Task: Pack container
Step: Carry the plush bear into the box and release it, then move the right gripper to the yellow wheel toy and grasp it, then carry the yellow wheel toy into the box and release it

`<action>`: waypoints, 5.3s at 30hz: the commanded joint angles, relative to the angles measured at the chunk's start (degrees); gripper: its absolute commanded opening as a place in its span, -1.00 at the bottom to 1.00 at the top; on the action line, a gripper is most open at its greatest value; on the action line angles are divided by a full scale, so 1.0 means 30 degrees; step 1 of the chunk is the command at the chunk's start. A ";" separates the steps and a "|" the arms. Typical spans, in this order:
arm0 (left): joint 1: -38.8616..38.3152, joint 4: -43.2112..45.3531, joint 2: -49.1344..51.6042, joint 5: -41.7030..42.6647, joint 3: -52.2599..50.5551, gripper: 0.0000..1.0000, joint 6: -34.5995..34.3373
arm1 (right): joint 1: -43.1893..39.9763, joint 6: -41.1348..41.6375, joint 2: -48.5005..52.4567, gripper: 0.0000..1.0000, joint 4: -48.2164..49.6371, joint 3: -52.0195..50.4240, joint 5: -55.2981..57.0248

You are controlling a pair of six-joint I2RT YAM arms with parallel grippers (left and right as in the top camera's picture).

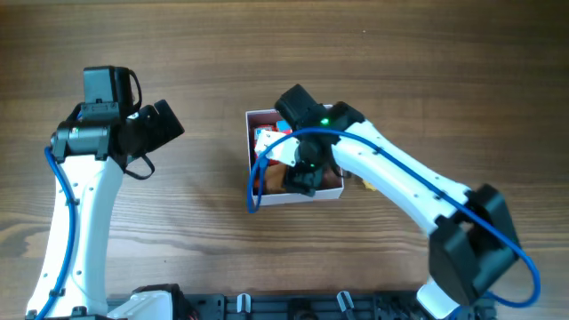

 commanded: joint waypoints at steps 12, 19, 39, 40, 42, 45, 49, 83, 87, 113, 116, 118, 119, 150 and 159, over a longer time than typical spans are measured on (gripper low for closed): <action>0.0117 0.0066 0.0146 -0.0117 -0.0124 0.95 0.0160 | 0.0080 0.0459 -0.0969 -0.91 0.0233 0.0087 -0.1093; 0.0124 0.0058 0.0146 -0.0117 -0.0124 0.95 0.0160 | 0.0080 0.0328 -0.0743 -0.92 0.0663 0.0066 -0.1508; 0.0124 -0.0146 0.0146 -0.0117 -0.0124 0.95 0.0160 | 0.0080 0.0918 0.3111 -0.91 0.4881 -0.4211 -0.1355; 0.0124 -0.0146 0.0146 -0.0117 -0.0124 0.96 0.0160 | 0.0080 0.0889 0.3220 -0.92 0.4983 -0.4517 -0.1348; 0.0124 -0.0138 0.0146 -0.0117 -0.0124 0.95 0.0160 | 0.0080 0.0852 0.3220 -0.91 0.5180 -0.4867 -0.1326; 0.0124 -0.0131 0.0146 -0.0117 -0.0124 0.95 0.0160 | 0.0080 0.1231 0.3213 -0.91 0.5187 -0.4845 -0.0488; 0.0124 -0.0080 0.0146 -0.0124 -0.0124 0.96 0.0168 | 0.0080 0.1341 0.3009 -0.92 0.4313 -0.3803 -0.0051; 0.0117 -0.0073 0.0146 -0.0109 -0.0124 0.98 0.0160 | -0.9675 2.2462 -0.1639 0.99 0.0444 -0.4029 0.3971; 0.0117 -0.0080 0.0146 -0.0117 -0.0124 0.98 0.0160 | -0.8910 2.2294 0.0758 0.99 0.0976 -0.4065 0.4007; 0.0124 -0.0073 0.0146 -0.0117 -0.0124 0.98 0.0160 | -0.8386 2.2841 0.2361 0.52 0.2339 -0.6433 0.2069; 0.0117 -0.0073 0.0146 -0.0117 -0.0124 0.97 0.0160 | -0.8386 2.2833 0.2361 0.37 0.2339 -0.6433 0.2069; 0.0124 -0.0073 0.0146 -0.0117 -0.0124 0.98 0.0160 | -0.8386 2.2841 0.2361 0.31 0.2339 -0.6433 0.2069; 0.0124 -0.0066 0.0146 -0.0117 -0.0124 0.97 0.0160 | -0.8386 2.2833 0.2361 0.23 0.2339 -0.6433 0.2069; 0.0124 -0.0015 0.0146 -0.0117 -0.0124 0.98 0.0168 | -0.1690 1.3151 0.1938 -0.91 0.0306 0.3191 0.3169; 0.0124 -0.0015 0.0146 -0.0117 -0.0124 0.98 0.0160 | -0.1690 1.3129 0.3592 -0.15 0.0401 0.3191 0.3162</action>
